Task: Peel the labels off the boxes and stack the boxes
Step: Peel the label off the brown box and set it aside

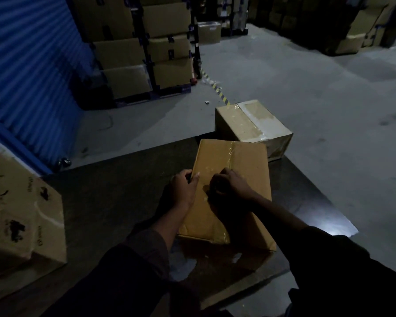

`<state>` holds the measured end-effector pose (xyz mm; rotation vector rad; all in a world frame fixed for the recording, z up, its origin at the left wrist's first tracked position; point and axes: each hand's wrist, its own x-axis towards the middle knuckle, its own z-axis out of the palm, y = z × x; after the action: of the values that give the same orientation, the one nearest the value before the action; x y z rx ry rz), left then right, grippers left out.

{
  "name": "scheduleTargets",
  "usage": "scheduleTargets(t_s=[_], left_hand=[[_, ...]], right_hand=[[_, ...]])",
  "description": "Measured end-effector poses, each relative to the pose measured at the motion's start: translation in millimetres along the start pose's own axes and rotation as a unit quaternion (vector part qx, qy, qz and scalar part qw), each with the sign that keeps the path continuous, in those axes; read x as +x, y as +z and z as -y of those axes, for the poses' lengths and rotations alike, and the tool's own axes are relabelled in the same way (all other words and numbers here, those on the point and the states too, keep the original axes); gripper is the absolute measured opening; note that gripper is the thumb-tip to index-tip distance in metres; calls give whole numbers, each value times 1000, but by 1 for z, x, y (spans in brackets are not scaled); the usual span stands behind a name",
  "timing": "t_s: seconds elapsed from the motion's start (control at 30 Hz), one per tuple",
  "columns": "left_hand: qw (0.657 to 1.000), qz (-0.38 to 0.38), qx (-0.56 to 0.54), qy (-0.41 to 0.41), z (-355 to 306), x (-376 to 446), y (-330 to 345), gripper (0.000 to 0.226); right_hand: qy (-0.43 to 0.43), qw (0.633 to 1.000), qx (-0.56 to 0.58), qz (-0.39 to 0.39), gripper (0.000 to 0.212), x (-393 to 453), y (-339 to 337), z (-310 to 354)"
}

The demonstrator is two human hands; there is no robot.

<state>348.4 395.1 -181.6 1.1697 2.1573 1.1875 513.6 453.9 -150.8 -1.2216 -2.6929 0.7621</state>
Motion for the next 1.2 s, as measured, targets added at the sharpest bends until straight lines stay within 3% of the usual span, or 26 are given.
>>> scheduleTargets(t_s=[0.27,0.43,0.73,0.83,1.2], left_hand=[[1000,-3,5,-3,1,0,0,36],[1000,4,2,2,-2,-2,-2,33],[1000,8,-1,-6,-3,-2,-3,34],[1000,7,1,-10,-3,-3,-3,35],[1000,6,-3,-9,-4,-3,-3,37]], right_hand=[[-19,1000,-21,5,35,-1,-4,4],[3,1000,-29,7,41,-3,-5,3],[13,998,18,-50,38,1,-1,3],[-2,996,-48,-77,36,3,4,-2],[-10,998,43,-51,35,-8,5,-6]])
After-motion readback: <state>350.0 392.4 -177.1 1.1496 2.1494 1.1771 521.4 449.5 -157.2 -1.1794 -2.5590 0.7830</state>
